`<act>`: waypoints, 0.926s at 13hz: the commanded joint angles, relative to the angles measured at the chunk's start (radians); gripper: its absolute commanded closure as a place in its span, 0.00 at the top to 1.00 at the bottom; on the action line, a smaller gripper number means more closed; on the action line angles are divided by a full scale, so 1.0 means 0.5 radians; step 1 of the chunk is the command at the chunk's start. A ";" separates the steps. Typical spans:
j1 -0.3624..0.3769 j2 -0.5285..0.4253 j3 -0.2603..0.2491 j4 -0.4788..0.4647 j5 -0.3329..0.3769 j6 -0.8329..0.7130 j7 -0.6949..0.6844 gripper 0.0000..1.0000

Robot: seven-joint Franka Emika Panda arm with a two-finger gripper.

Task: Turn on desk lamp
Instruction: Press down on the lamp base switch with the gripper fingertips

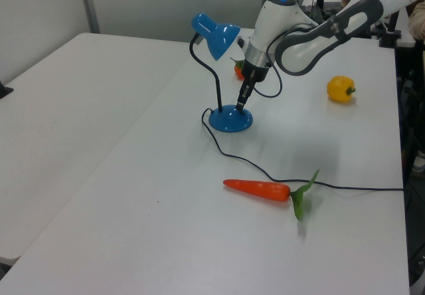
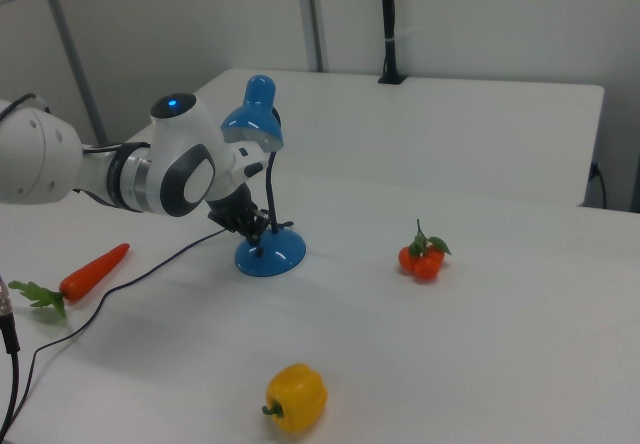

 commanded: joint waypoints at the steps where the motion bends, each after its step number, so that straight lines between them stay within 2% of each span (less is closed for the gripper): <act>1: 0.014 -0.003 -0.006 -0.006 -0.029 -0.036 0.046 0.00; 12: 0.014 0.058 -0.006 -0.006 -0.060 0.050 0.049 0.00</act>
